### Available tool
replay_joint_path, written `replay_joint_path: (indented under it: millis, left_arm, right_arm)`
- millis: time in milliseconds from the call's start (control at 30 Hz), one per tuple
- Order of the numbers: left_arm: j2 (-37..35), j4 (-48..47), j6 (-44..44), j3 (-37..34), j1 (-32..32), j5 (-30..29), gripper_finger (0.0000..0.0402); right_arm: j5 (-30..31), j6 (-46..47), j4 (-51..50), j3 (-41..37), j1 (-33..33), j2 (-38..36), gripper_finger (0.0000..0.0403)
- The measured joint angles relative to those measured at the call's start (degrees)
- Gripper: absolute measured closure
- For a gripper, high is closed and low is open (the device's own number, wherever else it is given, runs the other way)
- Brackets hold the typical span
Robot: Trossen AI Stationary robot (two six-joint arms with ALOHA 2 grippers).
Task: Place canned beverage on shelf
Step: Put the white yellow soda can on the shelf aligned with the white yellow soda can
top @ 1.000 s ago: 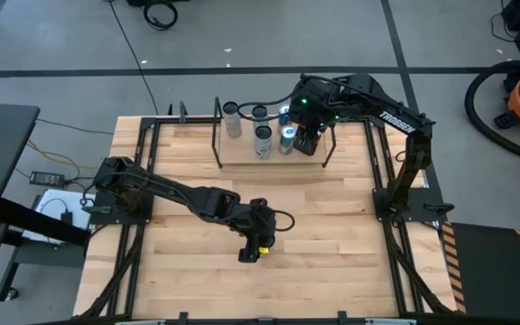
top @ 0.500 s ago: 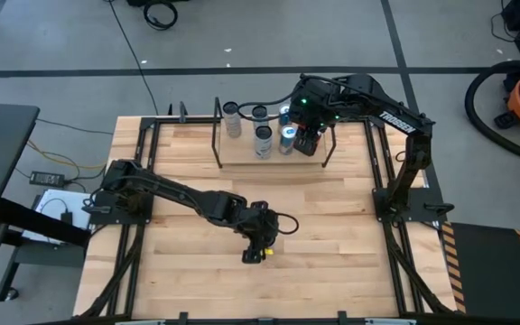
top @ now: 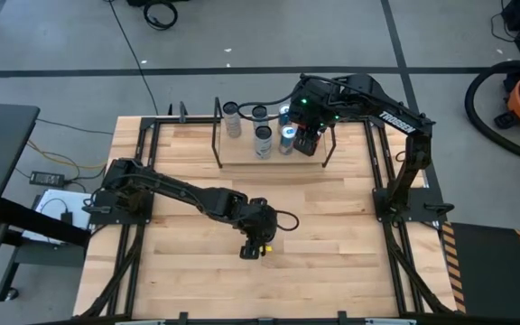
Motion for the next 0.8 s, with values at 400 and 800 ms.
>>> replay_joint_path:
  millis: [400,800]
  left_arm:
    - [-6.40,-10.96,8.42,-0.16,6.55,4.25,0.0148]
    - [-17.66,-21.55,21.97,-0.13,20.39,6.32,0.0147]
  right_arm:
    - [-0.02,-0.03,-0.02,0.00,0.00,0.00,0.0208]
    - [-0.02,-0.20,0.00,-0.02,0.00,0.00,0.0208]
